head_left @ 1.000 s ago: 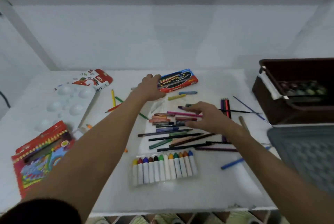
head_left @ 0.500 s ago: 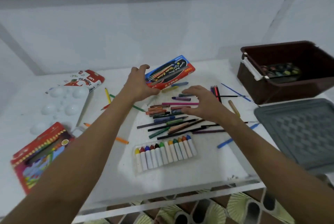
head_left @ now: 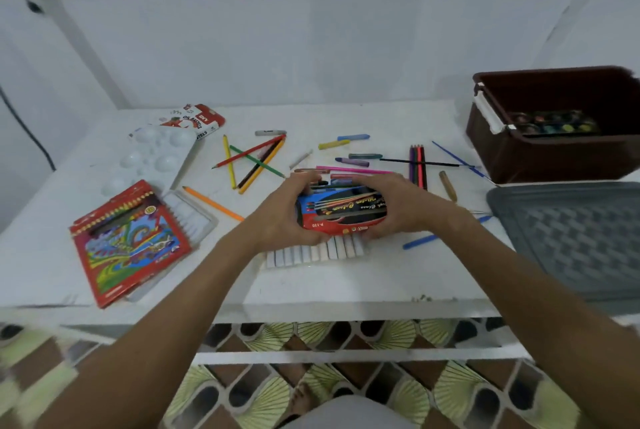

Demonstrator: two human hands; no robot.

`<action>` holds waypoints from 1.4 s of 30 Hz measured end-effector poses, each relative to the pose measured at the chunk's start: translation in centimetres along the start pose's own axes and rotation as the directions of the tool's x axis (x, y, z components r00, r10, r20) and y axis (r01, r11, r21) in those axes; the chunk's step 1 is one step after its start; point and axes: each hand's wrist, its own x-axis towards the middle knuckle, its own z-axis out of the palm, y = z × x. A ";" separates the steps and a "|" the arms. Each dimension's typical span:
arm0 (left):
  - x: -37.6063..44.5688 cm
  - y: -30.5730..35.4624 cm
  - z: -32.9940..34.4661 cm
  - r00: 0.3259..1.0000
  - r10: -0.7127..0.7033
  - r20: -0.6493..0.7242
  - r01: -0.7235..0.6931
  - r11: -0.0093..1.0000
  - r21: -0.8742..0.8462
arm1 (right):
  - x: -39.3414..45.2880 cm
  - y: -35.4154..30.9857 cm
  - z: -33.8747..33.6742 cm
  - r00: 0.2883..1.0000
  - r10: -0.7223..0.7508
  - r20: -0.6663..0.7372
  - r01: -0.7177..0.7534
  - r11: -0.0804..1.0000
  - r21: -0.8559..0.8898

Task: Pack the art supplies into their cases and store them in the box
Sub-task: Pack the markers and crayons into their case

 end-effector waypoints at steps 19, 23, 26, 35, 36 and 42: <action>-3.1 -1.1 1.0 0.972 -0.214 0.102 0.158 0.906 0.392 | -5.5 4.8 0.1 0.997 0.073 0.021 -0.074 0.996 0.042; -3.1 -1.2 0.2 0.954 -0.268 0.136 0.175 0.863 0.474 | -6.0 5.4 -0.2 0.997 0.074 0.025 -0.075 0.997 0.036; -3.9 -1.5 -0.4 0.945 -0.300 0.131 0.215 0.870 0.444 | -6.3 5.7 -0.3 0.995 0.085 0.047 -0.086 0.996 0.019; -5.2 -0.4 -2.5 0.971 -0.237 0.029 0.212 0.912 0.352 | -5.7 5.0 0.5 0.992 0.108 0.063 -0.107 0.994 -0.016; -5.2 0.1 -2.4 0.973 -0.230 0.033 0.205 0.916 0.346 | -5.5 4.8 0.6 0.992 0.109 0.061 -0.107 0.994 -0.026; -5.6 0.6 -2.0 0.973 -0.221 0.069 0.183 0.916 0.358 | -5.2 4.3 0.4 0.996 0.068 0.050 -0.071 0.995 0.071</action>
